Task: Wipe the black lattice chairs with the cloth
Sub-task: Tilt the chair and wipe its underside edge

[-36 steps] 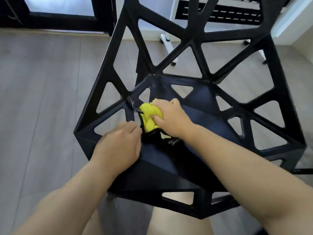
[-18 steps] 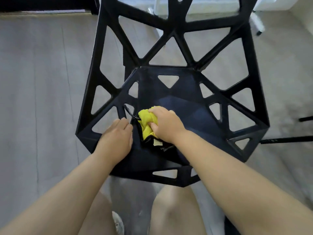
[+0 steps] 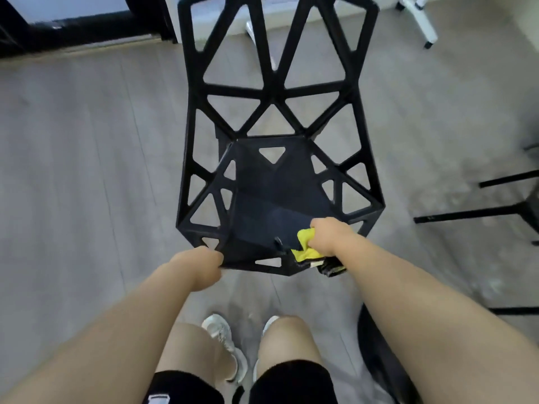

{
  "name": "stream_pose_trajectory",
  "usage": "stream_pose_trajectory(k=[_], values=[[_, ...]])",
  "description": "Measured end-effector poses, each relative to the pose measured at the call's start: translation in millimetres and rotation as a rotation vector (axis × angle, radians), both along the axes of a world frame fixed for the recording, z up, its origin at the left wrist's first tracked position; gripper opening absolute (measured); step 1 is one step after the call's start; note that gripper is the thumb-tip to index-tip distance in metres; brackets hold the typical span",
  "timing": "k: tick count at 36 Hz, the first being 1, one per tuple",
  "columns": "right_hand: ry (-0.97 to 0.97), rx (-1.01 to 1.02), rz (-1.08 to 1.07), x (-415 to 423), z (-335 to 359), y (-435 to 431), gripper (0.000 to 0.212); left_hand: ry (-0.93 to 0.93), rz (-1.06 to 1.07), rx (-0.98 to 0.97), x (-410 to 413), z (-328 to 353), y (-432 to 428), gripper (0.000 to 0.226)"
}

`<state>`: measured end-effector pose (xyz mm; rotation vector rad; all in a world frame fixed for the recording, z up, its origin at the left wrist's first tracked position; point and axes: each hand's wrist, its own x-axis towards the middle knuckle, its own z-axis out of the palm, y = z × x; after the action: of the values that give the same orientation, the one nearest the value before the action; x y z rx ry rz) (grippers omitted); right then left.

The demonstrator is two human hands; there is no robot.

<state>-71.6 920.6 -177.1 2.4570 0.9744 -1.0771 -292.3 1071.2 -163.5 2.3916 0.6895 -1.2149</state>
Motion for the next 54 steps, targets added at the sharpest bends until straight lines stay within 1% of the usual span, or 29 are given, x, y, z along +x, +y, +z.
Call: stream_pose_trajectory(k=[4, 8, 12, 17, 20, 23, 30, 34, 38, 40, 45, 50, 54], values=[[0.012, -0.034, -0.033, 4, 53, -16, 0.032, -0.003, 0.013, 0.031, -6, 62, 2, 0.034], [0.004, -0.061, -0.035, 3, 102, -18, 0.03, -0.069, 0.057, 0.098, -13, 116, 10, 0.035], [0.016, -0.067, -0.007, -2, 146, -9, 0.021, -0.112, 0.106, 0.121, -25, 156, 21, 0.034], [-0.006, -0.021, 0.033, -14, 181, 13, 0.021, -0.117, 0.141, 0.12, -37, 189, 33, 0.038], [-0.041, -0.005, 0.062, -27, 191, 32, 0.017, -0.138, 0.159, 0.127, -46, 196, 44, 0.04], [-0.059, -0.01, 0.067, -46, 196, 52, 0.019, -0.139, 0.138, 0.11, -58, 199, 60, 0.038], [-0.052, -0.002, -0.054, -97, 195, 116, 0.022, -0.097, 0.055, 0.104, -94, 193, 143, 0.038], [-0.027, 0.041, -0.15, -125, 199, 154, 0.03, -0.086, -0.042, 0.149, -108, 201, 195, 0.04], [0.002, 0.088, -0.213, -143, 209, 183, 0.04, -0.052, -0.086, 0.167, -114, 212, 235, 0.039], [0.003, 0.116, -0.237, -146, 215, 193, 0.044, -0.061, -0.115, 0.159, -111, 215, 250, 0.039], [-0.017, 0.154, -0.285, -137, 224, 207, 0.046, -0.105, -0.172, 0.154, -83, 221, 280, 0.041], [-0.042, 0.154, -0.339, -106, 222, 214, 0.045, -0.169, -0.221, 0.161, -40, 227, 307, 0.041], [-0.065, 0.159, -0.381, -69, 211, 224, 0.04, -0.196, -0.251, 0.164, 2, 223, 337, 0.039]])
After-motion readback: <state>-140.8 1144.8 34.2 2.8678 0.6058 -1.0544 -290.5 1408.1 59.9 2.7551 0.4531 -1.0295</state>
